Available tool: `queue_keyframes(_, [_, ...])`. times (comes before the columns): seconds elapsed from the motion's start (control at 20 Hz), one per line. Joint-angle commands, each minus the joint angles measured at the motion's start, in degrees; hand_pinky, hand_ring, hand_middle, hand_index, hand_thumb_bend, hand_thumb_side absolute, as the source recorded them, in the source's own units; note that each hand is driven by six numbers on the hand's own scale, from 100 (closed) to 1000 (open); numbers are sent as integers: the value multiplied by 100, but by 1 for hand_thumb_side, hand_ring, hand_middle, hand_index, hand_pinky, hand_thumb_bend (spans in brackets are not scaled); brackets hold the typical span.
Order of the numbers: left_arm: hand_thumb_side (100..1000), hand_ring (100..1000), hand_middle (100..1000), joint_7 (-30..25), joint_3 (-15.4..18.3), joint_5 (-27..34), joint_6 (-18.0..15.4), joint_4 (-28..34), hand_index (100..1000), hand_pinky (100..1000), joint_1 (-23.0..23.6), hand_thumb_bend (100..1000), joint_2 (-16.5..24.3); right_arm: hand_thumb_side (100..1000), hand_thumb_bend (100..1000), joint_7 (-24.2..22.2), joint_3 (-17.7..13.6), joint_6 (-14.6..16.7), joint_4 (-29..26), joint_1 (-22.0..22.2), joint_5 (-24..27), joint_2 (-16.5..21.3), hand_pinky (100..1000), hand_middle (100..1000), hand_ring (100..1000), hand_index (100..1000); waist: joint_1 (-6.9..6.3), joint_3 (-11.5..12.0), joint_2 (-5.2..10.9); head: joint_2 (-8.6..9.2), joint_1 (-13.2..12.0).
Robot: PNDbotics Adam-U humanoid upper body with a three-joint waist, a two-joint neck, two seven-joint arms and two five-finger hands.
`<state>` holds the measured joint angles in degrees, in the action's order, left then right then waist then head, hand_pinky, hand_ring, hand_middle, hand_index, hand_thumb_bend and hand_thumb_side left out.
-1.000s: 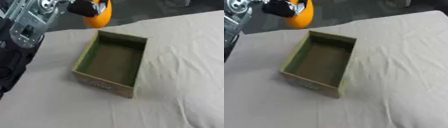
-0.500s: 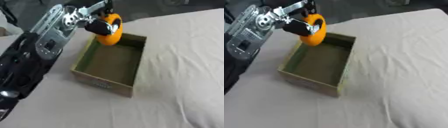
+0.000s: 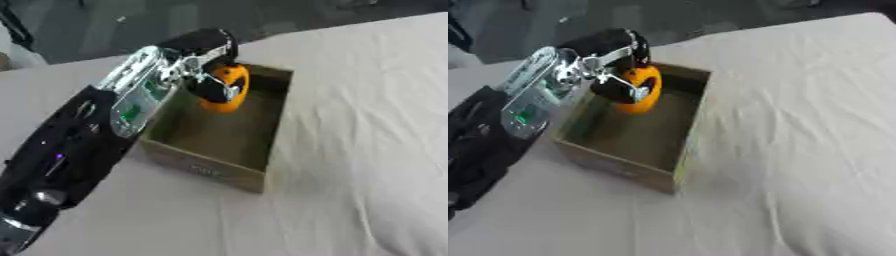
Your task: Pick up objects on the table and place them in the box.
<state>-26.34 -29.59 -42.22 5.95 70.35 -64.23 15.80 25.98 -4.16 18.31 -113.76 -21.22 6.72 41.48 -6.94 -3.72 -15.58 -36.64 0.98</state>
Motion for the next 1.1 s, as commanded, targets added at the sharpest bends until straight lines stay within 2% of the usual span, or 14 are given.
queue_keyframes(0.05, [277, 781, 700, -58, 44, -98, -134, -30, 749, 728, -84, 100, 30, 573, 100, -3, -44, -5, -83, -75, 29, 81, 756, 782, 802, 877, 41, -3, 89, 22, -6])
queue_keyframes(0.1, [353, 794, 723, -104, 55, -132, -166, -38, 810, 739, -79, 116, 32, 573, 100, 0, -45, -5, -83, -73, 28, 82, 756, 782, 802, 877, 42, -3, 88, 17, -1])
queue_keyframes(0.15, [484, 813, 752, -156, 69, -179, -198, -34, 884, 755, -74, 269, 37, 574, 100, 2, -45, -5, -83, -72, 27, 83, 756, 782, 802, 877, 42, -2, 87, 7, 4])
queue_keyframes(0.2, [561, 821, 763, -205, 91, -243, -231, -13, 907, 763, -69, 356, 46, 574, 100, 4, -46, -3, -83, -71, 25, 85, 756, 782, 802, 877, 43, -1, 86, -5, 9])
queue_keyframes(0.3, [782, 841, 784, -278, 169, -344, -269, 69, 936, 784, -55, 559, 67, 573, 100, 7, -47, -2, -83, -65, 21, 87, 755, 782, 802, 877, 45, 2, 85, -31, 28])
queue_keyframes(0.4, [949, 840, 780, -255, 307, -377, -230, 212, 929, 784, -45, 610, 101, 574, 100, 12, -50, 0, -83, -59, 17, 89, 756, 782, 802, 877, 47, 9, 84, -58, 65])
queue_keyframes(0.55, [1000, 835, 767, -86, 552, -299, -46, 479, 914, 782, -28, 581, 164, 573, 100, 19, -54, 3, -83, -51, 12, 92, 756, 782, 802, 877, 54, 20, 80, -134, 106])
queue_keyframes(0.75, [1000, 816, 729, 323, 951, 52, 381, 982, 878, 762, 45, 414, 252, 570, 100, 40, -69, 9, -83, -34, 3, 90, 756, 782, 802, 877, 66, 50, 72, -273, 109])
queue_keyframes(1.0, [1000, 779, 654, 1143, 1404, 604, 1008, 1731, 823, 733, 159, 177, 345, 568, 100, 77, -87, 12, -83, -10, -6, 80, 756, 782, 802, 877, 93, 95, 57, -334, 73])
queue_keyframes(1.1, [1000, 774, 642, 1564, 1581, 848, 1260, 2061, 820, 731, 226, 181, 386, 567, 100, 93, -96, 15, -83, 3, -13, 78, 756, 782, 802, 877, 109, 118, 53, -364, 53])
